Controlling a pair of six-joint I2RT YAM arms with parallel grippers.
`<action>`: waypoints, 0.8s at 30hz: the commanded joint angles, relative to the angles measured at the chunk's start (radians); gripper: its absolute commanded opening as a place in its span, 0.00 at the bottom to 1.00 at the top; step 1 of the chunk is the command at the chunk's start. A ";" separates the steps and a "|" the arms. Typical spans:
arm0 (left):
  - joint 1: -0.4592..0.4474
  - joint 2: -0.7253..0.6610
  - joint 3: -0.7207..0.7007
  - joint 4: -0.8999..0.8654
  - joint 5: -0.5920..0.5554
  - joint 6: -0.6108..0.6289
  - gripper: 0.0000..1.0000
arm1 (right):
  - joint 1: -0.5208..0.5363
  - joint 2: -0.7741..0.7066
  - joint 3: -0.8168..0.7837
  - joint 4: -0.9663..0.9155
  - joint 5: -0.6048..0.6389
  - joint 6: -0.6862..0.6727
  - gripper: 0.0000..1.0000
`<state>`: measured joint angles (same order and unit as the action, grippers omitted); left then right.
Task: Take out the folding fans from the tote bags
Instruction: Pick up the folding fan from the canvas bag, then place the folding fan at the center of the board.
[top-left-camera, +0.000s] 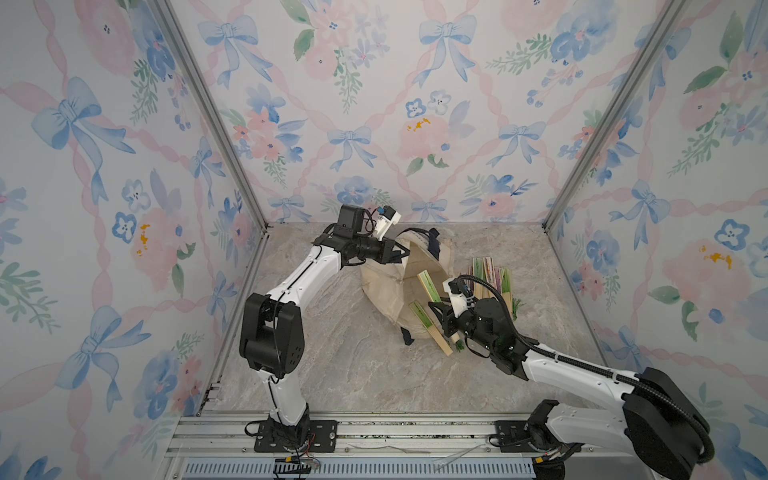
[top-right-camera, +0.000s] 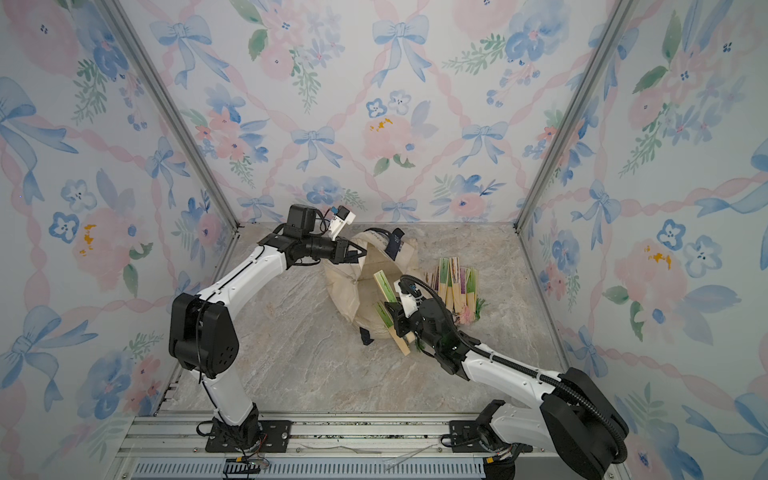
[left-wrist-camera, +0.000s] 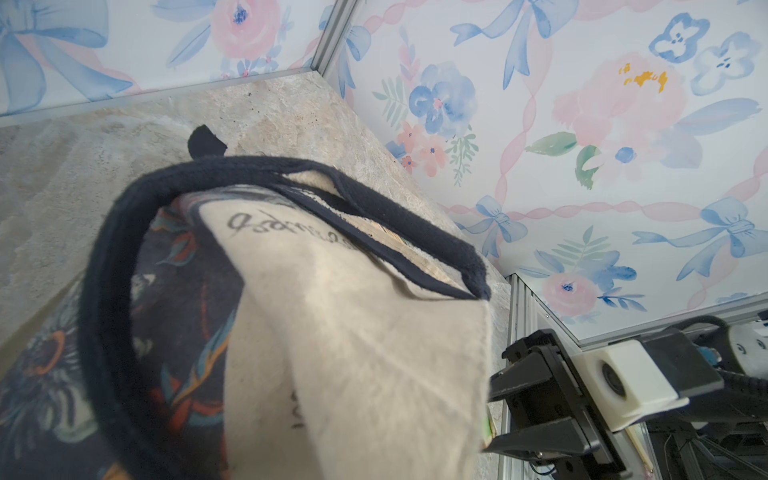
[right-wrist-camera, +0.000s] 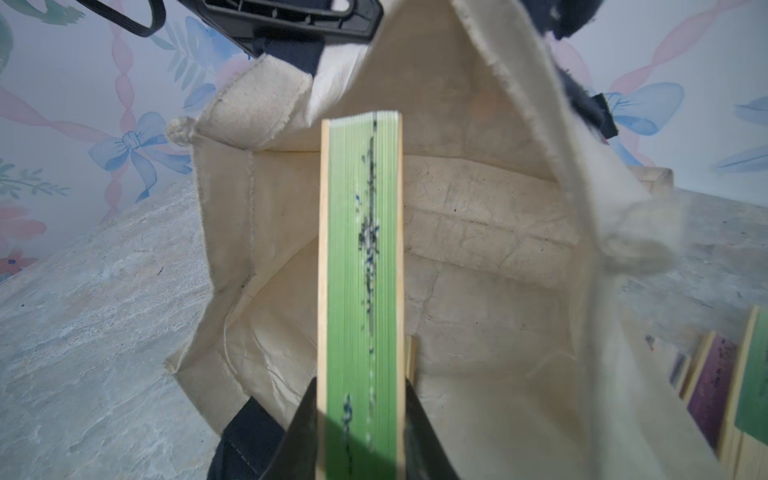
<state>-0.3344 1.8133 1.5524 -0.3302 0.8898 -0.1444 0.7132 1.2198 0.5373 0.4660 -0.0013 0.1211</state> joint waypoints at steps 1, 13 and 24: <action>-0.001 -0.004 -0.023 0.043 0.032 -0.018 0.00 | 0.000 -0.003 0.077 0.051 -0.042 -0.038 0.15; 0.061 -0.033 -0.079 0.080 0.028 -0.043 0.00 | -0.093 -0.235 0.197 -0.280 0.016 -0.044 0.14; 0.094 -0.076 -0.132 0.099 0.026 -0.049 0.00 | -0.508 -0.110 0.411 -0.786 0.044 0.069 0.13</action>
<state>-0.2478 1.7767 1.4395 -0.2531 0.8993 -0.1852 0.2539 1.0416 0.8864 -0.1120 0.0364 0.1478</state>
